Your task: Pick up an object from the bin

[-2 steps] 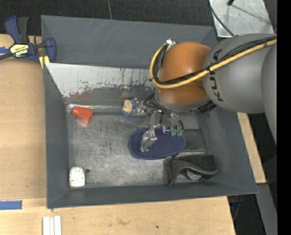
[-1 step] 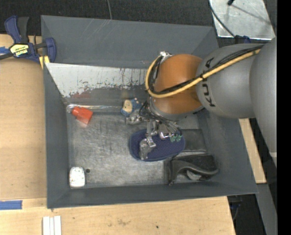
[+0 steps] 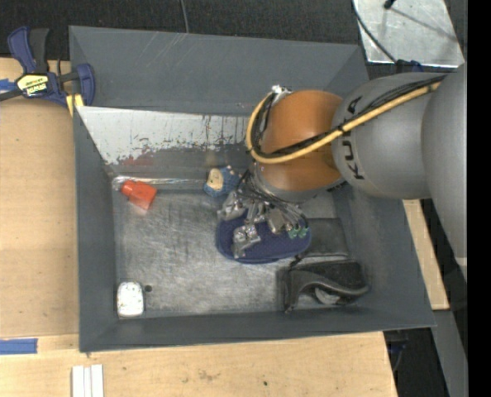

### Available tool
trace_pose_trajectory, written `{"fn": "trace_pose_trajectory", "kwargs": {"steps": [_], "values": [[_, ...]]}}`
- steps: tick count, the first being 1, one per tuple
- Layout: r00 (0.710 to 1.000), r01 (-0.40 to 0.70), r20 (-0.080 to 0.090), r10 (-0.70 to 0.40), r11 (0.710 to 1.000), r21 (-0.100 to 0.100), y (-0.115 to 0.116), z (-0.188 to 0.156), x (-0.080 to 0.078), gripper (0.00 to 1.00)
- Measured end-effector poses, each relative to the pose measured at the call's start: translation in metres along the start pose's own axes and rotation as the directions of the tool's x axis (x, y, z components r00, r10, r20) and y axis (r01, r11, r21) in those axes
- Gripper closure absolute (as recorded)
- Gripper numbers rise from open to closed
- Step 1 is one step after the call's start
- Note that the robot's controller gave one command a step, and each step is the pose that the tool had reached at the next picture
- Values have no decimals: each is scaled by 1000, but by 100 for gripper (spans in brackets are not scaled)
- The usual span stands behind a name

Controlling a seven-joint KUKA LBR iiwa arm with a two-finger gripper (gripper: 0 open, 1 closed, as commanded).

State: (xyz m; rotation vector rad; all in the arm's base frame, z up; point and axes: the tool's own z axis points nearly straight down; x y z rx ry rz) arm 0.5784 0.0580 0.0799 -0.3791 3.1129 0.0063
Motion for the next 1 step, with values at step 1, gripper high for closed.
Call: {"fn": "trace_pose_trajectory", "kwargs": {"steps": [1], "values": [[998, 64, 5, -64, 998, 3, 41, -59, -22, 100]]}}
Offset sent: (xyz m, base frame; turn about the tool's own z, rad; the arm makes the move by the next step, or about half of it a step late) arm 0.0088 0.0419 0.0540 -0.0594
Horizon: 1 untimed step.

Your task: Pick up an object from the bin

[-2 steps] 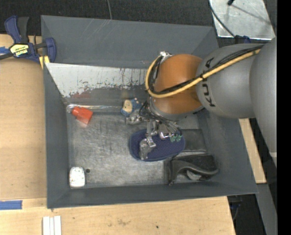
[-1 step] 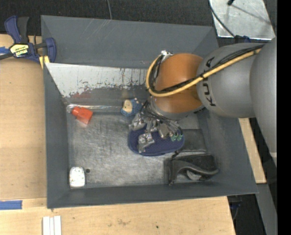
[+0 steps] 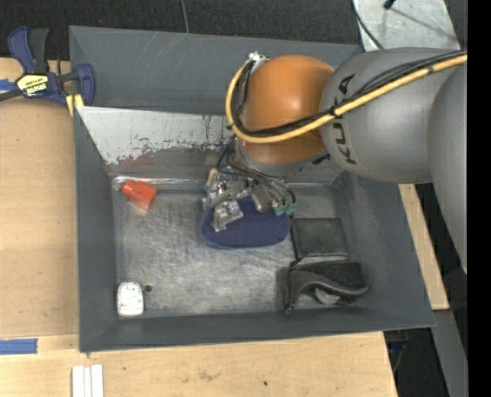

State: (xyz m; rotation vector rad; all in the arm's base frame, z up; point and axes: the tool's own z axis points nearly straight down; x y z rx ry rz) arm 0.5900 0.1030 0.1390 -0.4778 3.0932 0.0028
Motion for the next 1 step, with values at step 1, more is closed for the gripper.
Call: {"fn": "trace_pose_trajectory", "kwargs": {"steps": [1], "values": [[1000, 8, 1, -8, 1000, 2, -8, -83, -3, 100]]}}
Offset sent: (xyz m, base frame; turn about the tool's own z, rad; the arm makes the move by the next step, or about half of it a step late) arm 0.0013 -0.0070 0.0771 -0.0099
